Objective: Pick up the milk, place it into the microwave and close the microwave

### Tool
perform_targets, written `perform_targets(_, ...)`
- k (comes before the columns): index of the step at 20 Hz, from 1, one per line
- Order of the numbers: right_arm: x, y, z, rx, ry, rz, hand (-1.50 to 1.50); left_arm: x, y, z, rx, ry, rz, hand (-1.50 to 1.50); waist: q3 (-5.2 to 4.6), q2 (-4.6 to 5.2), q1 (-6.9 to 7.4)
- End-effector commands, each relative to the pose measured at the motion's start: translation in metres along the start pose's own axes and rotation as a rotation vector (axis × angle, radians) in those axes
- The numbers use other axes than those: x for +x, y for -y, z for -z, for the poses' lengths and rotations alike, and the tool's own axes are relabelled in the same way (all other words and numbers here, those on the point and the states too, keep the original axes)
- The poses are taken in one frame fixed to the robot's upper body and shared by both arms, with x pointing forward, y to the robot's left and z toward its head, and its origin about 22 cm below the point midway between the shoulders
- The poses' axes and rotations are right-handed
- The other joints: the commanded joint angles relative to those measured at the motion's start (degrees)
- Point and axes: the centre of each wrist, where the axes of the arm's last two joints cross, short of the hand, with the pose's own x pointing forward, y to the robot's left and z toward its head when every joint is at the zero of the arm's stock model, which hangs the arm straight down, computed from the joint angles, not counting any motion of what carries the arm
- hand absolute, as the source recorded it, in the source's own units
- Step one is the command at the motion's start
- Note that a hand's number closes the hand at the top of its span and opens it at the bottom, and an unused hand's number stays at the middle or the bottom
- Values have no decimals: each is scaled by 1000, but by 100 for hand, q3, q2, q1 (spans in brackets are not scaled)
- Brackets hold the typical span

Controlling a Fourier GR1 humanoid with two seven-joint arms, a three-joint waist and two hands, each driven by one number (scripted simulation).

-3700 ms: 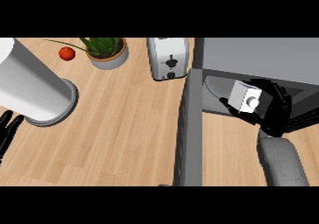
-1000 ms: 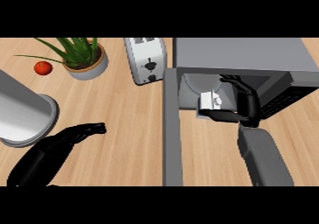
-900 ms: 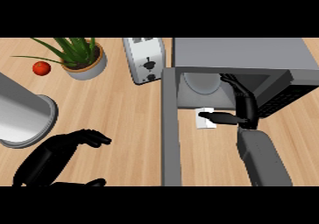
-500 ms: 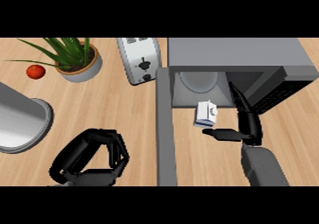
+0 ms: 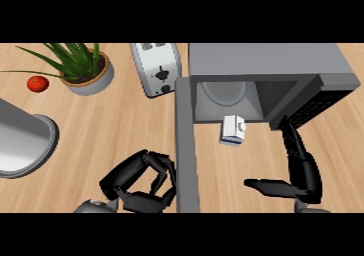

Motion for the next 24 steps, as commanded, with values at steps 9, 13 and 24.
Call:
perform_targets(9,69,29,-51,-48,50,-20,-150,-32,90,47,-212,-24,33,150,-2,9,-64)
perform_targets(13,86,59,-44,-3,76,20,-150,-6,114,72,-171,-42,56,150,-1,15,-149)
perform_targets(24,126,65,-22,121,147,120,-150,-2,119,99,101,21,1,150,-20,100,-560)
